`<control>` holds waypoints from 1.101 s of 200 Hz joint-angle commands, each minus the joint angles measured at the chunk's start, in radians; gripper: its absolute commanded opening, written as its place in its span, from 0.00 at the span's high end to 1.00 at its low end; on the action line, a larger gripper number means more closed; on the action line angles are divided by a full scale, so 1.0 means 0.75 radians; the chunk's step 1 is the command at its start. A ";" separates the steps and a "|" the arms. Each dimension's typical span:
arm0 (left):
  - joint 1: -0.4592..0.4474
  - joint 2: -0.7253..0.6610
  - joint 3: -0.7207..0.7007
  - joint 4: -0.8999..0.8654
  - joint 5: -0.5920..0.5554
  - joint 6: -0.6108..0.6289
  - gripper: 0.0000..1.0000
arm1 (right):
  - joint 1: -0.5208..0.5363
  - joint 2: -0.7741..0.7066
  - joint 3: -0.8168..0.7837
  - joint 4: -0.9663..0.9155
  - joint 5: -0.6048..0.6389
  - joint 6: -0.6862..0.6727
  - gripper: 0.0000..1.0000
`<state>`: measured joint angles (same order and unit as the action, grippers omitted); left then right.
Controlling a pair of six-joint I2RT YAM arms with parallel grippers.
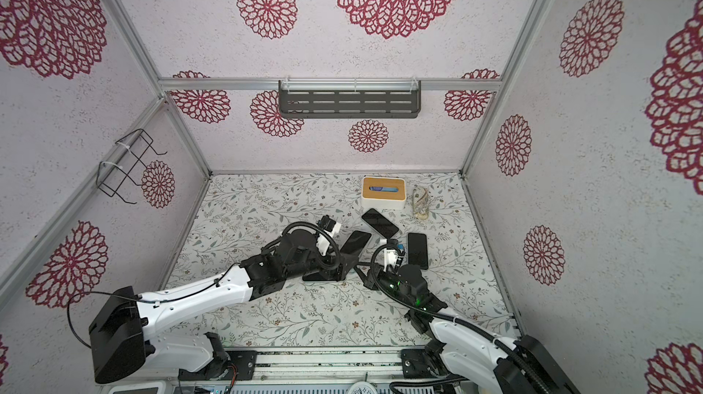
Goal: Take the phone out of the phone case
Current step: Remove the phone case from the phone.
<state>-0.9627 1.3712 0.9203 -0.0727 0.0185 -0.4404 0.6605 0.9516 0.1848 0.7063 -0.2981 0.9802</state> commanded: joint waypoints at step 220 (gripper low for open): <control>-0.230 0.279 0.234 -0.248 -0.549 0.444 0.71 | -0.010 -0.039 0.025 0.163 -0.062 0.035 1.00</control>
<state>-1.1290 1.5547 1.0985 -0.2905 -0.3756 -0.1341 0.6510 0.9421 0.1848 0.6899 -0.3008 0.9958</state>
